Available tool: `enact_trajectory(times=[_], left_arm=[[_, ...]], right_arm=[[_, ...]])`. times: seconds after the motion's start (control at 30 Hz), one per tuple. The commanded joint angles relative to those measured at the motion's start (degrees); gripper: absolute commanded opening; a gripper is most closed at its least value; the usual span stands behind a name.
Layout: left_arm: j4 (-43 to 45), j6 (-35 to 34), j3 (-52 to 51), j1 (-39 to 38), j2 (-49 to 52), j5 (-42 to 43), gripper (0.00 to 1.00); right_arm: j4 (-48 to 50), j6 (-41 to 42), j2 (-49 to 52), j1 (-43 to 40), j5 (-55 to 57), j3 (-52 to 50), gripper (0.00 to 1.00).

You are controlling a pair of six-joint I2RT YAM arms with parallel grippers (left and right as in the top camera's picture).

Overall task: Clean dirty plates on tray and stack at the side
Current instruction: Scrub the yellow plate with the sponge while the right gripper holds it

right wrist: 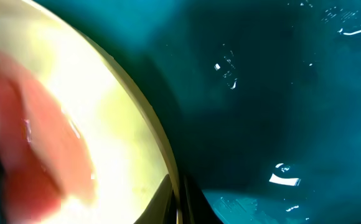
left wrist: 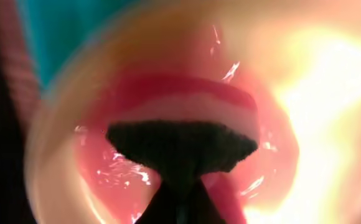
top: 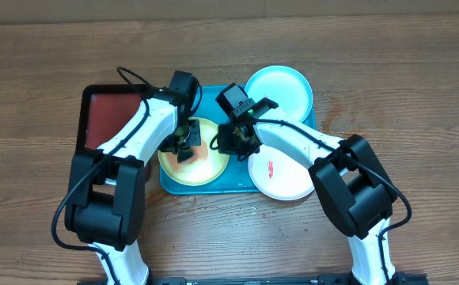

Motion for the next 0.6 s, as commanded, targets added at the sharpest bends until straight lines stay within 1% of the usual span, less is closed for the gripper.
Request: enact_trajectory(times=[0.0,0.07,0.1,0.17,0.23,0.27,0.33,0.43,0.5,0.57], left_arm=[[-4.3,13.6,-0.2,0.6,0.5,19.8,0.04],[-6.5,19.8,-0.2,0.6,0.5,26.4,0.04],[-7.3,22.1,-0.2,0.6,0.5,28.3,0.04],[-7.9,24.3,-0.2,0.6,0.5,29.4,0.04],[-6.8,24.5,-0.2,0.7,0.5,27.8,0.04],[-5.9,23.9,-0.2,0.7,0.5,26.4,0.04],[-3.1,20.7,-0.2,0.7,0.5,20.9,0.04],[1.9,15.2,-0.2,0.7,0.5,9.2,0.04],[5.7,13.7,-0.2,0.7,0.5,3.5,0.04],[8.8,13.7,-0.2,0.7,0.5,0.6,0.04]], right_arm=[[-0.1,0.3,1.6,0.8,0.4,-1.9,0.04],[0.1,0.3,1.6,0.8,0.4,-1.9,0.04],[0.1,0.3,1.6,0.8,0.4,-1.9,0.04],[0.1,0.3,1.6,0.8,0.4,-1.9,0.04],[0.1,0.3,1.6,0.8,0.4,-1.9,0.04],[0.1,0.3,1.6,0.8,0.4,-1.9,0.04],[0.1,0.3,1.6,0.8,0.4,-1.9,0.04],[0.1,0.3,1.6,0.8,0.4,-1.9,0.04],[0.1,0.3,1.6,0.8,0.4,-1.9,0.04],[0.1,0.3,1.6,0.8,0.4,-1.9,0.05]])
